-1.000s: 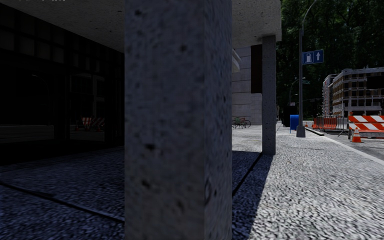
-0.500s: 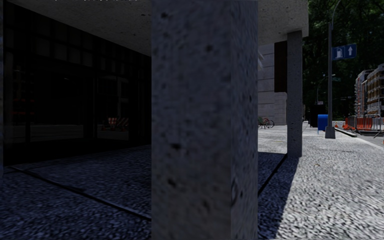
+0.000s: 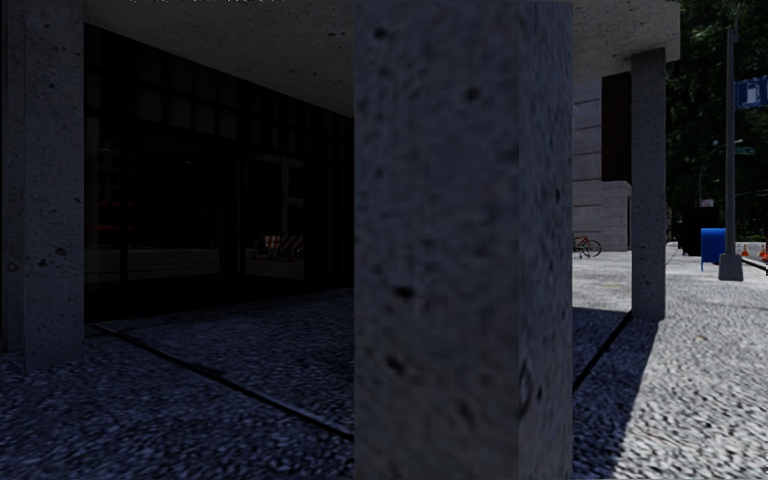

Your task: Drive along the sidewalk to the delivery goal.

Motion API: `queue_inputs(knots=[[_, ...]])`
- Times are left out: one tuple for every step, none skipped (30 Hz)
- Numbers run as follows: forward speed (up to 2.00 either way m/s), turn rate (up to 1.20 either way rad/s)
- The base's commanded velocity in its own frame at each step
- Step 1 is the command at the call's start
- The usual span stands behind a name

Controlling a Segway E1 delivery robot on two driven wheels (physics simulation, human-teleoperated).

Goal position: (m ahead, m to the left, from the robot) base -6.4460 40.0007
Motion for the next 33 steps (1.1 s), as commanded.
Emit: queue_inputs(knots=[[0.0, 0.38], [0.0, 0.38], [0.0, 0.38], [0.0, 0.38], [0.0, 0.38], [0.0, 0.38], [0.0, 0.38], [0.0, 0.38], [0.0, 0.37], [0.0, 0.37], [0.0, 0.35], [0.0, 0.35], [0.0, 0.35], [0.0, 0.35], [0.0, 0.35], [0.0, 0.35], [0.0, 0.35], [0.0, 0.35], [0.0, 0.35], [0.0, 0.35], [0.0, 0.35], [0.0, 0.35], [0.0, 0.34], [0.0, 0.34], [0.0, 0.34], [0.0, 0.34], [0.0, 0.34], [0.0, 0.34], [0.0, 0.34], [0.0, 0.34], [0.0, 0.34], [0.0, 0.34], [0.0, 0.34]])
